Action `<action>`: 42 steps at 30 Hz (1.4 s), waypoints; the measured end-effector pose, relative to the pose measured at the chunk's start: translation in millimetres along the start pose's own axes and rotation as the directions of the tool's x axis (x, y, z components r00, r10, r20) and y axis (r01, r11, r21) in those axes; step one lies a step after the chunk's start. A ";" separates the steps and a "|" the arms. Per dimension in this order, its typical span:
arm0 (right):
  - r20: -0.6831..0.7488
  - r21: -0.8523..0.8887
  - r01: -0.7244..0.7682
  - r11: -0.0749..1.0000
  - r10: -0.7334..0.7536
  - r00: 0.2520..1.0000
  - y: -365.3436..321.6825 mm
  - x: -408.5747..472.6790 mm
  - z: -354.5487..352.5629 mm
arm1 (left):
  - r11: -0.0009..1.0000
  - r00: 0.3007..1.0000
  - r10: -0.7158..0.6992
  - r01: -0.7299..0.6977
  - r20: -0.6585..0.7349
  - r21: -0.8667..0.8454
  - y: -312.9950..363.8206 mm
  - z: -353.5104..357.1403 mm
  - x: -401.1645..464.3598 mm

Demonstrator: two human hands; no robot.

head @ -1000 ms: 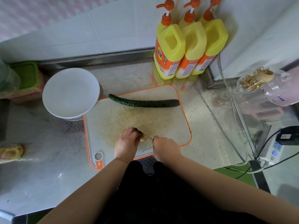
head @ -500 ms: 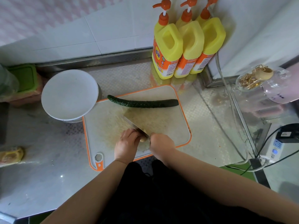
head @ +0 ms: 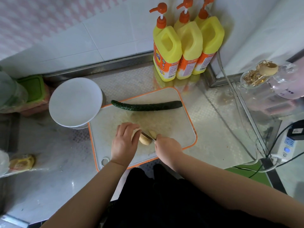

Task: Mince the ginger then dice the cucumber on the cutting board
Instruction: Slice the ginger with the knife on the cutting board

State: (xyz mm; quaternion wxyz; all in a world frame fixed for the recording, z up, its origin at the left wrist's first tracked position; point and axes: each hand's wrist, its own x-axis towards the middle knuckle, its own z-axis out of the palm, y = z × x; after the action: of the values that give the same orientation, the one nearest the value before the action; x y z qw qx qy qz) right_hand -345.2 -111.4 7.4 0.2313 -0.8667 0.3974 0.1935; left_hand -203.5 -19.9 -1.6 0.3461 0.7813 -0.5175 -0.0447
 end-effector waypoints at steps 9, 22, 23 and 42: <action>0.049 0.032 -0.036 0.999 0.034 0.998 -8.6 -7.3 -2.4 | 0.924 0.414 -0.182 -0.238 0.892 0.299 34.7 16.6 89.1; -0.021 0.103 -0.009 0.995 0.011 1.000 -2.8 -6.8 4.0 | 0.828 0.303 -0.134 -0.488 0.944 0.274 38.9 30.8 103.4; -0.026 0.105 -0.003 0.994 0.005 1.000 -2.6 -7.7 3.8 | 0.827 0.307 -0.136 -0.488 0.942 0.279 38.1 31.6 103.4; -0.095 0.206 -0.050 0.977 0.071 0.993 12.8 -22.6 -13.0 | 0.966 0.913 0.212 -0.250 0.348 0.069 36.7 -5.8 103.5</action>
State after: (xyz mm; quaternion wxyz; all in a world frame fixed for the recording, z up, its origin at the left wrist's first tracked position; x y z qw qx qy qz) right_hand -366.9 -112.4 26.7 0.2921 -0.8346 0.4528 0.1142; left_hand -181.9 -112.2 54.1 0.2108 0.7134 -0.6595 -0.1079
